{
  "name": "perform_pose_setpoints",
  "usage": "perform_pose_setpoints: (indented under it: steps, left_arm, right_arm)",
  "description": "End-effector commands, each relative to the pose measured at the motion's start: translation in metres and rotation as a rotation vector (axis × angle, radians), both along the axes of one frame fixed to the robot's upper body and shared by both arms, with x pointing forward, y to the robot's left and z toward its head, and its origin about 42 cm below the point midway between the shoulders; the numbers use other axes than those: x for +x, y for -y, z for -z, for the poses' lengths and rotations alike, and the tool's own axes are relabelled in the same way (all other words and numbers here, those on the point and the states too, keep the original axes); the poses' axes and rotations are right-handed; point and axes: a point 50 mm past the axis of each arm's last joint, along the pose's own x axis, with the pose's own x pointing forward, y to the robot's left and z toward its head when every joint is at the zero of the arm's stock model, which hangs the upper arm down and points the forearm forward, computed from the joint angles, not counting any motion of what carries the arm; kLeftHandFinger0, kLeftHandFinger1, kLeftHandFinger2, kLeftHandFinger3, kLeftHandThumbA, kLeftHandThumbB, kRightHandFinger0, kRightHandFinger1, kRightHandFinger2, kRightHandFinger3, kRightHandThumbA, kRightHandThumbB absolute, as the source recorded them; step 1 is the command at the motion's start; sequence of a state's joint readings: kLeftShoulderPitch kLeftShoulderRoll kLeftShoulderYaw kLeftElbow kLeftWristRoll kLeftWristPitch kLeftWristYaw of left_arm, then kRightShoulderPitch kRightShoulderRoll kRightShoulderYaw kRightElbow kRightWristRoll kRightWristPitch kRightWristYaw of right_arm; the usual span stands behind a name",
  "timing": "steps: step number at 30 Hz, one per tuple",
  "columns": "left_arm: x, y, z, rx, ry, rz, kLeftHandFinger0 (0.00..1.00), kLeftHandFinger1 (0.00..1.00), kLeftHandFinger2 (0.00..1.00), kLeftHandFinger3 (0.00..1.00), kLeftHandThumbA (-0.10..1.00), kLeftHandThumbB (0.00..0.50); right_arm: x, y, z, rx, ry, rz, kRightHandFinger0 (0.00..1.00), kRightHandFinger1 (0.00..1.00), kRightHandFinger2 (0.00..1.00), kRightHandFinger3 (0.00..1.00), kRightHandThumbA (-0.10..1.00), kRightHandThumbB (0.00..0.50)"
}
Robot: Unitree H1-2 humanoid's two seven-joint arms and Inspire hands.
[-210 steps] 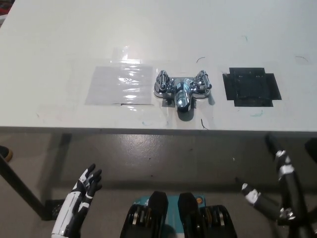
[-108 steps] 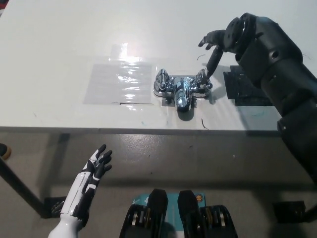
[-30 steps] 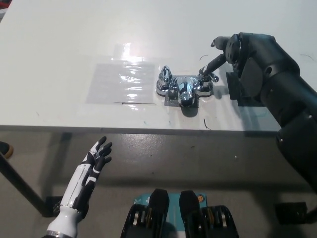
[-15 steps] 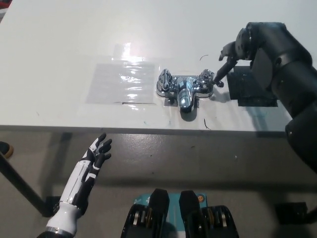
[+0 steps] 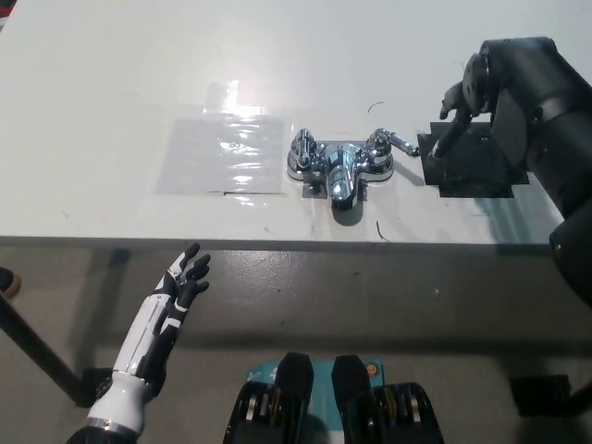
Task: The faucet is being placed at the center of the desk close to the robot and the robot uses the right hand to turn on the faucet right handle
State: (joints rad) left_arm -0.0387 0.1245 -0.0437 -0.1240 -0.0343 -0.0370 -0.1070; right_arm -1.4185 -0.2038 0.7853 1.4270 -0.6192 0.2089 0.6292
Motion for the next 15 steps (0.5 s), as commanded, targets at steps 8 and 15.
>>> perform_pose_setpoints:
  steps: [8,15]
  left_arm:
    - [0.003,-0.002,-0.013,0.015,0.056,0.016,1.00,1.00,1.00,1.00,0.92,0.108]
    - [0.004,-0.001,-0.013,0.009,0.049,0.023,1.00,1.00,1.00,1.00,0.91,0.102]
  right_arm:
    - [0.011,0.009,-0.036,0.096,0.621,0.138,1.00,1.00,1.00,1.00,1.00,0.264]
    - [0.013,0.017,-0.050,0.129,0.650,0.153,1.00,1.00,1.00,1.00,1.00,0.273]
